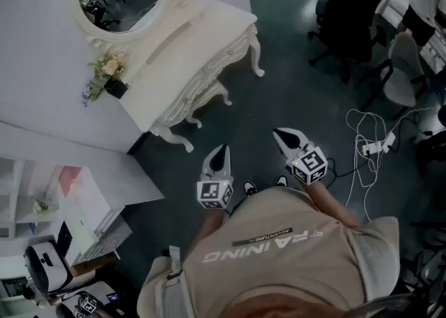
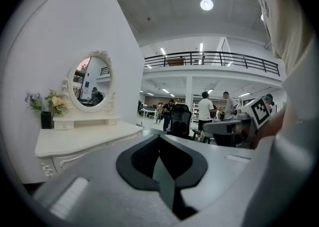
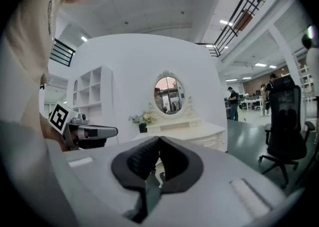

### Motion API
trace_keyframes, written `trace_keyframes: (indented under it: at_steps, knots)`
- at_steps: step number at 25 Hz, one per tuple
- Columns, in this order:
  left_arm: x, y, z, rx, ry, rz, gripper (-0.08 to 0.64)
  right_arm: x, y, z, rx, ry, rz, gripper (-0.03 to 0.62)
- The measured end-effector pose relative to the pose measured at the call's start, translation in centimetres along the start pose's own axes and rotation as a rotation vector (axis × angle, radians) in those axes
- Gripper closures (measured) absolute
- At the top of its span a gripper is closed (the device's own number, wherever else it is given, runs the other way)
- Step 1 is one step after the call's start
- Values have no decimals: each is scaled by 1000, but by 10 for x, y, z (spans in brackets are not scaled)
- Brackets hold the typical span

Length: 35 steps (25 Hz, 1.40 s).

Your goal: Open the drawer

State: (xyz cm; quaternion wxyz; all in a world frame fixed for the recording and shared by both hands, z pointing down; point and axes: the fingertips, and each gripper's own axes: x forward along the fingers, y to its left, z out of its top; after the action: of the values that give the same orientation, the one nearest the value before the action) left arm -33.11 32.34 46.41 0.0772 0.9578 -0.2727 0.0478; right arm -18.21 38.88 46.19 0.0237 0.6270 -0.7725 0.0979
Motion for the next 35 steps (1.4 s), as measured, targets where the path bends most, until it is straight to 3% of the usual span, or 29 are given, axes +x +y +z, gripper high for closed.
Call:
trace_keyframes:
  at_steps: [6, 15, 21, 28, 35]
  knots:
    - [2, 29, 4, 4, 7, -38, 561, 19, 10, -4, -4, 27, -34, 589]
    - [23, 67, -21, -14, 59, -92, 561, 54, 14, -19, -2, 42, -72, 589]
    - [50, 81, -33, -17, 94, -121, 561, 67, 10, -46, 33, 123, -71, 588]
    - [122, 93, -40, -19, 152, -79, 561, 112, -52, -61, 103, 162, -24, 588]
    - [215, 73, -12, 18, 164, -61, 561, 159, -149, -25, 69, 59, 37, 589]
